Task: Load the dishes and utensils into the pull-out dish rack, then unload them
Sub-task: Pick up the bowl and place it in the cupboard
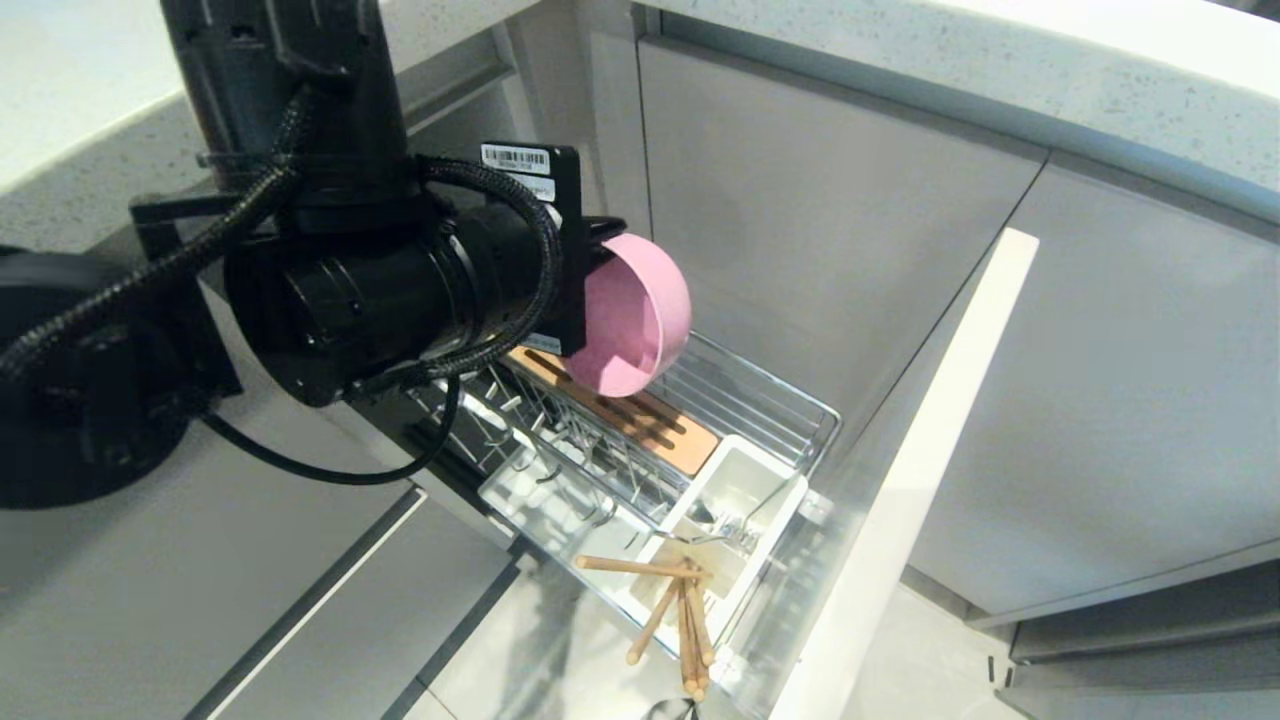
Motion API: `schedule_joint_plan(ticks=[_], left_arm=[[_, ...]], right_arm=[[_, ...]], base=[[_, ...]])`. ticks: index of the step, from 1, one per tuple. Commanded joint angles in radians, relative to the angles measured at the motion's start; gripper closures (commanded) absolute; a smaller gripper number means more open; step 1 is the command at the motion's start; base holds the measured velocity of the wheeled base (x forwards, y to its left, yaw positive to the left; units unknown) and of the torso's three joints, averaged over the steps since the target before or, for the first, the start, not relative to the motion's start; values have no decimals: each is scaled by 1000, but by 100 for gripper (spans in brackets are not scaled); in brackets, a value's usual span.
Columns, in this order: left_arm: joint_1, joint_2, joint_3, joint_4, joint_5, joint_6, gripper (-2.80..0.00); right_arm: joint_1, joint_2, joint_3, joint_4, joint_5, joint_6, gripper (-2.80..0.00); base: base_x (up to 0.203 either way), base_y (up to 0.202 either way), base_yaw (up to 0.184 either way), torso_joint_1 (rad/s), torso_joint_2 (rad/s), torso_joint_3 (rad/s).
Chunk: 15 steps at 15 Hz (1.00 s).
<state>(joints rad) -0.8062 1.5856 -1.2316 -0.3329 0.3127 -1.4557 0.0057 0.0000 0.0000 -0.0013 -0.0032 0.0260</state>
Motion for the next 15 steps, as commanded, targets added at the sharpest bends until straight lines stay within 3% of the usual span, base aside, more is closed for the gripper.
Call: schedule_joint_plan(ticks=[1, 5, 10, 15], left_arm=[[0, -17, 57, -81, -1, -6, 0], [1, -13, 144, -207, -51, -5, 0], [1, 28, 251, -418, -65, 20, 0], [1, 79, 259, -441, -68, 18, 0]], right_arm=[[0, 0, 1, 0, 0, 0, 0], [0, 0, 1, 0, 0, 0, 0], [1, 0, 1, 0, 0, 0, 0], [1, 0, 2, 0, 0, 0, 0]], base=[[0, 0, 0, 0, 0, 0], [0, 0, 0, 0, 0, 0], [0, 0, 0, 0, 0, 0], [0, 0, 0, 0, 0, 0]])
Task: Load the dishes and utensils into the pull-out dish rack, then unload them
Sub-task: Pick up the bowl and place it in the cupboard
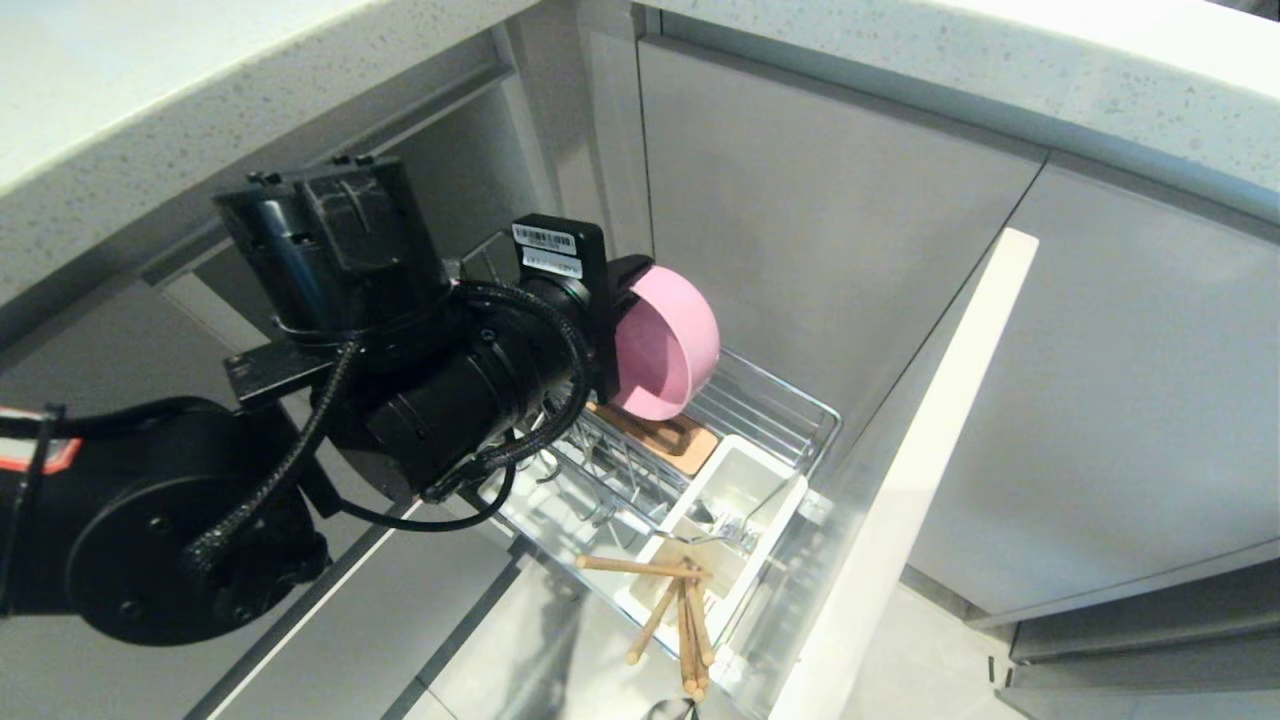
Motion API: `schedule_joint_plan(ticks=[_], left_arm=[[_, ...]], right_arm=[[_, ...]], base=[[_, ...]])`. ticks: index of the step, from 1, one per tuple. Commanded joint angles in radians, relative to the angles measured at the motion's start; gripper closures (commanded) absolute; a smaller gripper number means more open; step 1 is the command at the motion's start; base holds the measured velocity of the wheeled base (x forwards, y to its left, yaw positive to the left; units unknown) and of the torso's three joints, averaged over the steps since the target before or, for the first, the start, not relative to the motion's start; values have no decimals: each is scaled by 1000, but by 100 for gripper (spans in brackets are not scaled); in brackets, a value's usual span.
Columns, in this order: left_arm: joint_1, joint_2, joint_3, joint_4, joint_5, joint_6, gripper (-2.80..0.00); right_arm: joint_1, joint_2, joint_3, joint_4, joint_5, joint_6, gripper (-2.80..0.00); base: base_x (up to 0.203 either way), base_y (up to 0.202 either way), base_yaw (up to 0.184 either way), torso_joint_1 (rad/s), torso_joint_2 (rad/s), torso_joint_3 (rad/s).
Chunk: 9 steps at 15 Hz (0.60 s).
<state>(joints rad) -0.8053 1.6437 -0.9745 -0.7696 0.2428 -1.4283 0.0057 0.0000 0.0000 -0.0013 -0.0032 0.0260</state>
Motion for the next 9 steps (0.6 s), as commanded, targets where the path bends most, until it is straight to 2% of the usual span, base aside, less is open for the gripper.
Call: schedule_joint_plan(ticks=[1, 5, 9], left_arm=[[0, 32, 9, -22, -12, -9, 0], [45, 30, 77, -196, -97, -9, 0], [70, 54, 95, -237, -139, -9, 0]], right_arm=[[1, 0, 1, 0, 0, 0, 0], [0, 0, 1, 0, 0, 0, 0], [0, 0, 2, 0, 0, 0, 0]], base=[[0, 0, 0, 0, 0, 0], [0, 0, 0, 0, 0, 0], [0, 0, 0, 0, 0, 0]])
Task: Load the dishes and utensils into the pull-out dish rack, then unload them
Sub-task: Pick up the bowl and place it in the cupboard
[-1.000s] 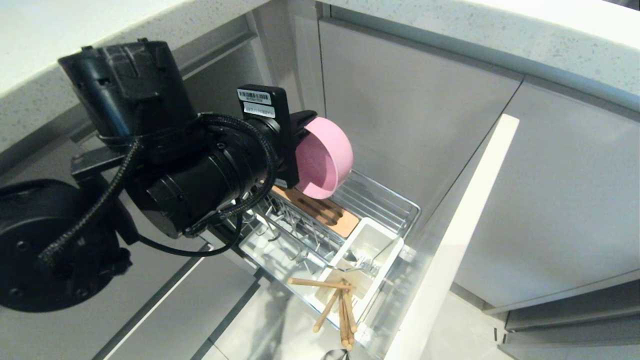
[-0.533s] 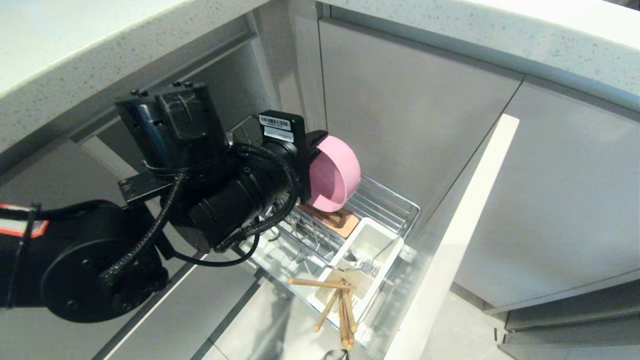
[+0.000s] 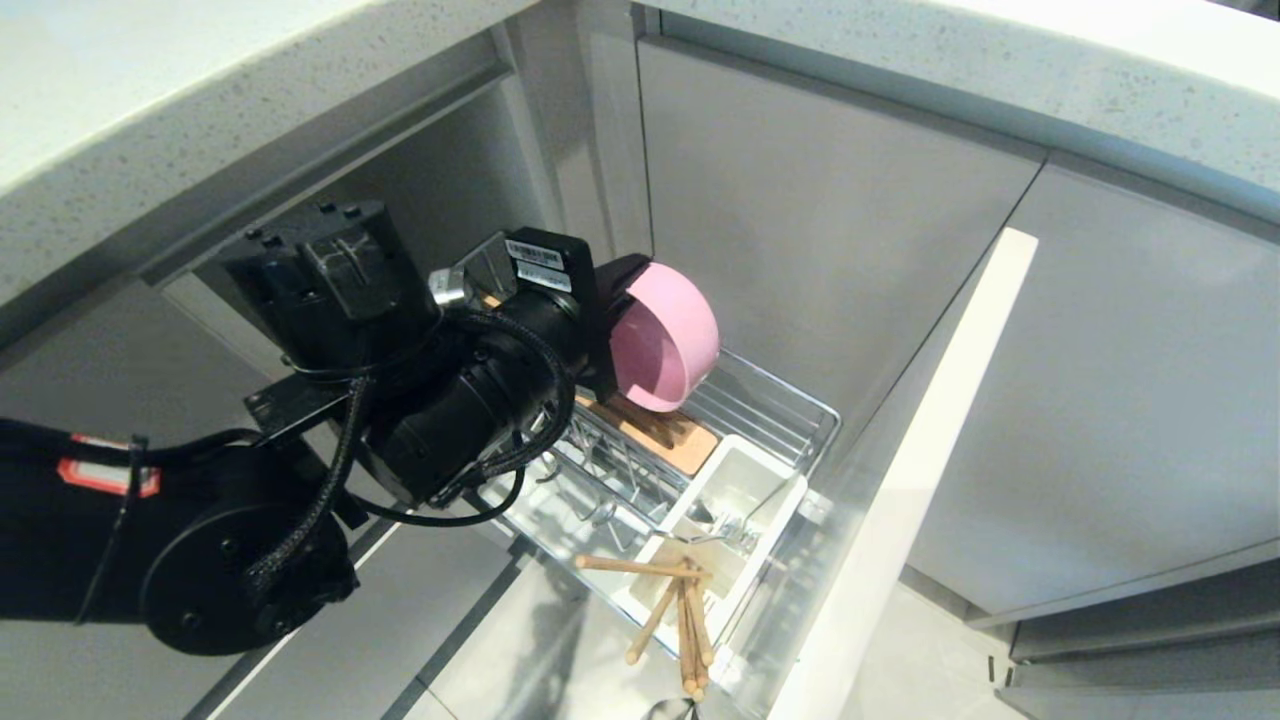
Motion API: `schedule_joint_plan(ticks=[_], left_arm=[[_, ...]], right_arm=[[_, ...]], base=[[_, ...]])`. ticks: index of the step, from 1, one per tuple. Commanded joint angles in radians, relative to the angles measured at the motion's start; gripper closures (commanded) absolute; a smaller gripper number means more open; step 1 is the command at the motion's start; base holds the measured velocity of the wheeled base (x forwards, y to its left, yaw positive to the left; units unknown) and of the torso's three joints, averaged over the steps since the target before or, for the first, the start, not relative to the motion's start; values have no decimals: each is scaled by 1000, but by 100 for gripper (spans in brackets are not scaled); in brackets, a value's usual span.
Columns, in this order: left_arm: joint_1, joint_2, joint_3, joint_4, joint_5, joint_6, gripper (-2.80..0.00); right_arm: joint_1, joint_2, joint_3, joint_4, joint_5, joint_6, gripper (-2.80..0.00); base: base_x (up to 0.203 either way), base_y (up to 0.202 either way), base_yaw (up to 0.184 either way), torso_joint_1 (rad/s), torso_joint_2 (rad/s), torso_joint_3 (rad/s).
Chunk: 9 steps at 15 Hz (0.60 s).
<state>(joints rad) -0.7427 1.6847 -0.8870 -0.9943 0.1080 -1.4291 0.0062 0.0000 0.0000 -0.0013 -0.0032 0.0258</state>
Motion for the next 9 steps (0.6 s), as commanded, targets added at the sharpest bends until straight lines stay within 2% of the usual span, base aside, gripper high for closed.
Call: schedule_joint_plan(ticks=[1, 3, 9], left_arm=[[15, 19, 28, -58, -25, -8, 0], [27, 56, 50, -144, -46, -7, 0], [44, 89, 52, -196, -71, -8, 0]], right_arm=[[0, 0, 2, 0, 0, 0, 0], [0, 0, 1, 0, 0, 0, 0], [0, 0, 1, 0, 0, 0, 0]], base=[[0, 0, 0, 0, 0, 0], [0, 0, 0, 0, 0, 0], [0, 0, 0, 0, 0, 0]])
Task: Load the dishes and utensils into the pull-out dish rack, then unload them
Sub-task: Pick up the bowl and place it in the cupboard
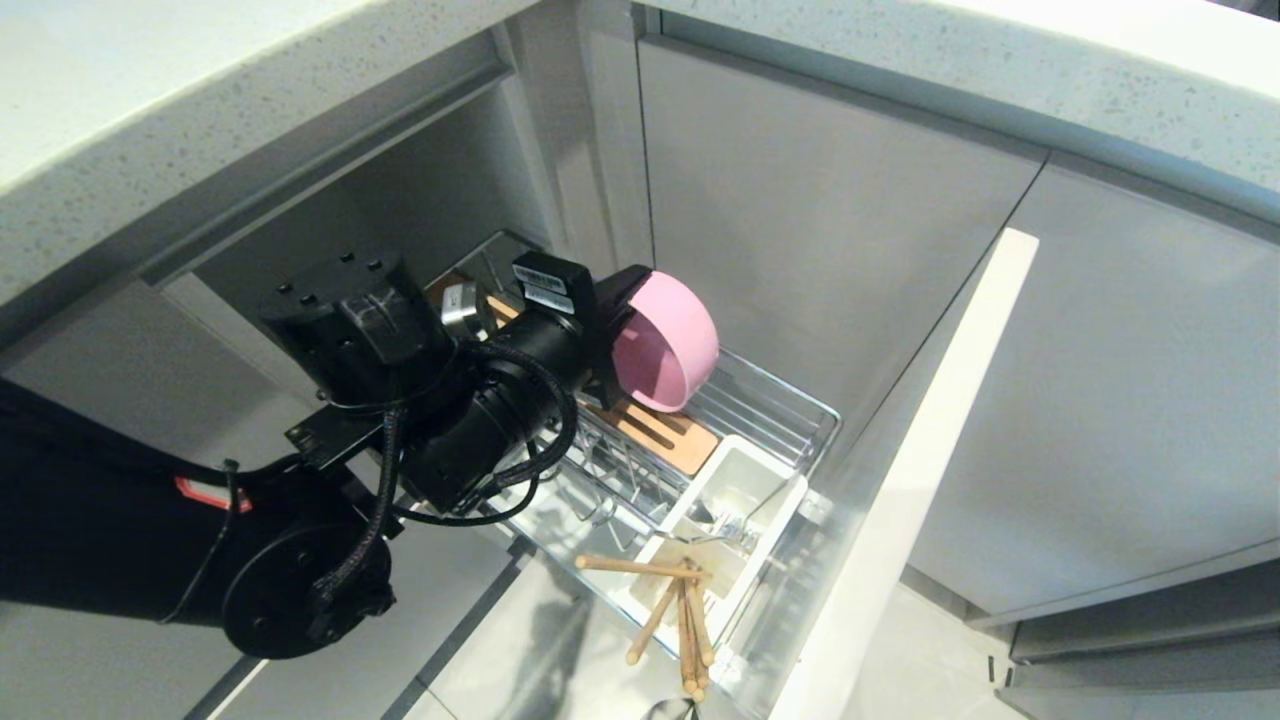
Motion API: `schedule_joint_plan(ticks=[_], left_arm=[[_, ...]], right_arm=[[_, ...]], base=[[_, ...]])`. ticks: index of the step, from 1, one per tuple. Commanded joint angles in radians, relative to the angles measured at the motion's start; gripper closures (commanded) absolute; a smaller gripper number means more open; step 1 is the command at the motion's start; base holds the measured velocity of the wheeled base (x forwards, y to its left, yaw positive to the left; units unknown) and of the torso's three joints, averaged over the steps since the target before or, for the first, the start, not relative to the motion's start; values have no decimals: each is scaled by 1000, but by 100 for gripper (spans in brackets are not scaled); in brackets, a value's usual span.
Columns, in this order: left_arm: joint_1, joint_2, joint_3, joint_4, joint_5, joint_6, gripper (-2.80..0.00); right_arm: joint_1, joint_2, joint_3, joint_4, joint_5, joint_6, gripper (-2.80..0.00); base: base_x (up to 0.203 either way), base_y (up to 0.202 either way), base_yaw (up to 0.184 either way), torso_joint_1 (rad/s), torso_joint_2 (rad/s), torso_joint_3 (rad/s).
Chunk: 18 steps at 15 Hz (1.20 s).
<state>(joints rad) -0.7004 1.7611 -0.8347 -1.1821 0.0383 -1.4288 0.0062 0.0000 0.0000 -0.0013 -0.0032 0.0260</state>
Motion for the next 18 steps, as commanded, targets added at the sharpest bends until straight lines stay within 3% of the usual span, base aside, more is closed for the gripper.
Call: schedule_joint_plan(ticks=[1, 10, 18], left_arm=[[7, 12, 0, -21, -18, -9, 0], [35, 64, 24, -192, -55, -9, 0], [35, 92, 28, -197, -54, -16, 0]], right_arm=[[0, 0, 1, 0, 0, 0, 0], [0, 0, 1, 0, 0, 0, 0], [0, 0, 2, 0, 0, 0, 0]], base=[[0, 0, 0, 0, 0, 0], [0, 0, 0, 0, 0, 0], [0, 0, 0, 0, 0, 0]])
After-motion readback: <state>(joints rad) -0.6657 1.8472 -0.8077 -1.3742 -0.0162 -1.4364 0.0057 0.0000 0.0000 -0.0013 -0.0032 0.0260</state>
